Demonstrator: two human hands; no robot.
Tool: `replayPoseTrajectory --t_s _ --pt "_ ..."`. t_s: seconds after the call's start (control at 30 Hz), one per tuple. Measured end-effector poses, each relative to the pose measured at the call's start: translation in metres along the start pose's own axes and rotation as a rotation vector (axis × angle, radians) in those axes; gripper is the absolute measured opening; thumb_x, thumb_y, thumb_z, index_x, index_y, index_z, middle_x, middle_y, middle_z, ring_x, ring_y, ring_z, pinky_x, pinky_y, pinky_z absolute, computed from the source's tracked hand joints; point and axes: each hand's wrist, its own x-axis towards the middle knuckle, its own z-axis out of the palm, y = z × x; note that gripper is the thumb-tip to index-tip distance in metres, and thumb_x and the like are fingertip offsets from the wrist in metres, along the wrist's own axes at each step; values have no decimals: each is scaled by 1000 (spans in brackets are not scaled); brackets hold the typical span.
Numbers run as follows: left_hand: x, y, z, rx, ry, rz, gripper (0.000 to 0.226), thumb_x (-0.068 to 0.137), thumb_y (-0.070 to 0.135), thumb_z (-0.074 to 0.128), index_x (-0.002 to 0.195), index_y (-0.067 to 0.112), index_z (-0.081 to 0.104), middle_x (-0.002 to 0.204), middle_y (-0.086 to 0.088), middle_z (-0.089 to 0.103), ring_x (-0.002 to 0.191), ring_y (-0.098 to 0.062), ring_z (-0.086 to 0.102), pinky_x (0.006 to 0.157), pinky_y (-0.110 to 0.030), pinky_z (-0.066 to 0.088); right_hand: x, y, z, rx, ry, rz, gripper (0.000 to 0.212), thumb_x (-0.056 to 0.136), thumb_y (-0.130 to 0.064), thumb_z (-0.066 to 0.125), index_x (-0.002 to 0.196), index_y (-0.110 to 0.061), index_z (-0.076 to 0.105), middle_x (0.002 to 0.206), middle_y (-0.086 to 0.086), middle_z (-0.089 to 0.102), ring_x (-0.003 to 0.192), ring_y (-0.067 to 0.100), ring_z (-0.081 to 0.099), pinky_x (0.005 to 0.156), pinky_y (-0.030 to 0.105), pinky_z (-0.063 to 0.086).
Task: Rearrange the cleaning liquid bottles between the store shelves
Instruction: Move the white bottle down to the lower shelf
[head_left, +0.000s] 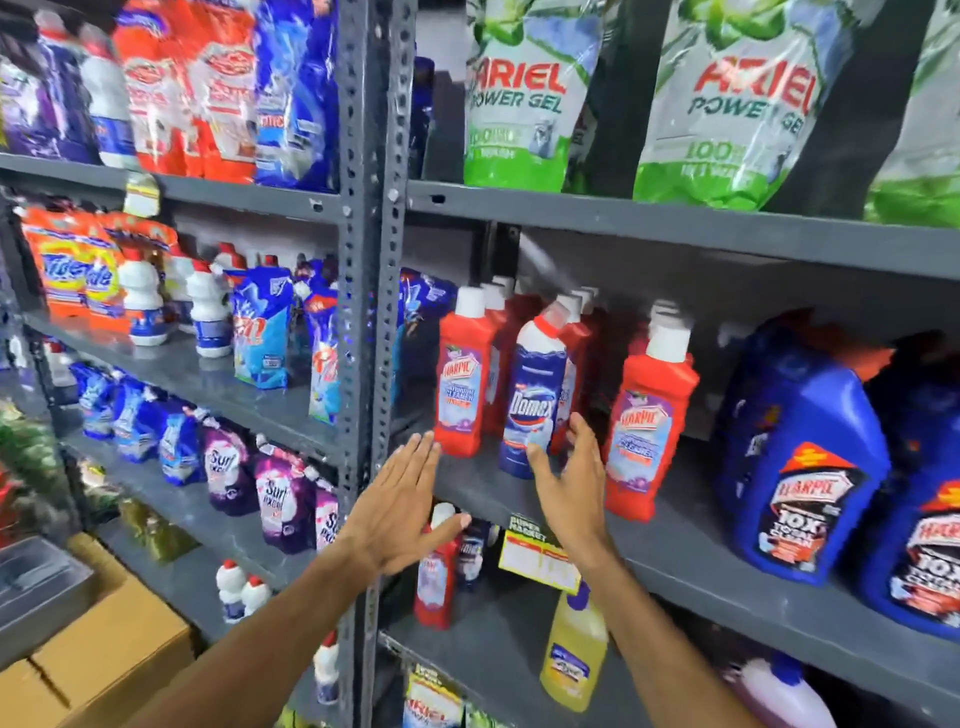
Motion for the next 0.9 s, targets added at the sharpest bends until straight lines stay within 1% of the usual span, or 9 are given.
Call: replayPoseTrajectory --t_s 0.07,0.13,0.27,0.33,0.37,0.57,0.63,0.8,0.9 --pt "6 -10 9 -18 -25 18 109 96 82 14 165 -1 -5 175 -19 -11 164 -28 -12 133 -39 -8 15 0 8 -14 27 43 69 96 -18 75 154 -7 42 150 14 58 137 31 56 116 46 45" --pt "9 -14 18 -48 -54 26 111 94 84 12 165 0 -4 176 -19 -10 164 -28 -11 133 -40 -7 28 0 11 -31 12 91 72 93 -17 78 155 -7 41 149 14 60 135 29 59 112 38 45" --pt "11 -14 29 -78 -32 23 106 100 80 24 165 -1 7 176 -20 6 164 -31 2 134 -44 -1 38 3 18 -12 -72 143 75 90 -20 82 154 -10 44 141 8 67 115 15 64 88 15 44" --pt "11 -13 29 -88 -1 19 103 101 77 30 165 -2 15 174 -21 18 163 -32 13 134 -44 2 41 7 21 -9 -91 138 69 90 -20 83 150 -10 50 136 8 70 110 15 66 72 1 44" --pt "11 -12 27 -92 0 17 102 102 77 31 164 -2 16 174 -21 20 163 -32 15 134 -44 3 42 9 21 -6 -96 141 65 90 -20 83 147 -11 53 134 8 71 110 15 67 70 -1 45" --pt "9 -11 23 -87 -44 12 103 100 81 18 167 3 8 177 -16 11 164 -27 5 134 -44 2 42 13 19 42 -101 154 60 86 -22 87 138 -15 57 130 1 72 104 8 71 78 7 51" --pt "9 -10 23 -73 -46 6 104 99 82 16 167 3 8 177 -15 11 164 -26 5 134 -44 3 41 12 18 57 -99 161 62 86 -22 88 139 -16 57 128 -1 71 103 4 70 74 4 50" --pt "11 -10 19 -73 -80 3 104 99 82 17 167 3 6 177 -15 8 164 -25 2 134 -43 0 36 6 17 83 -80 161 64 83 -21 90 138 -15 58 129 0 72 108 13 71 67 0 51" --pt "9 -13 14 -92 -81 6 103 99 82 16 167 5 6 178 -14 7 165 -24 2 135 -42 1 25 0 16 103 -112 146 63 82 -21 91 135 -19 59 128 -2 72 106 4 71 70 1 52"
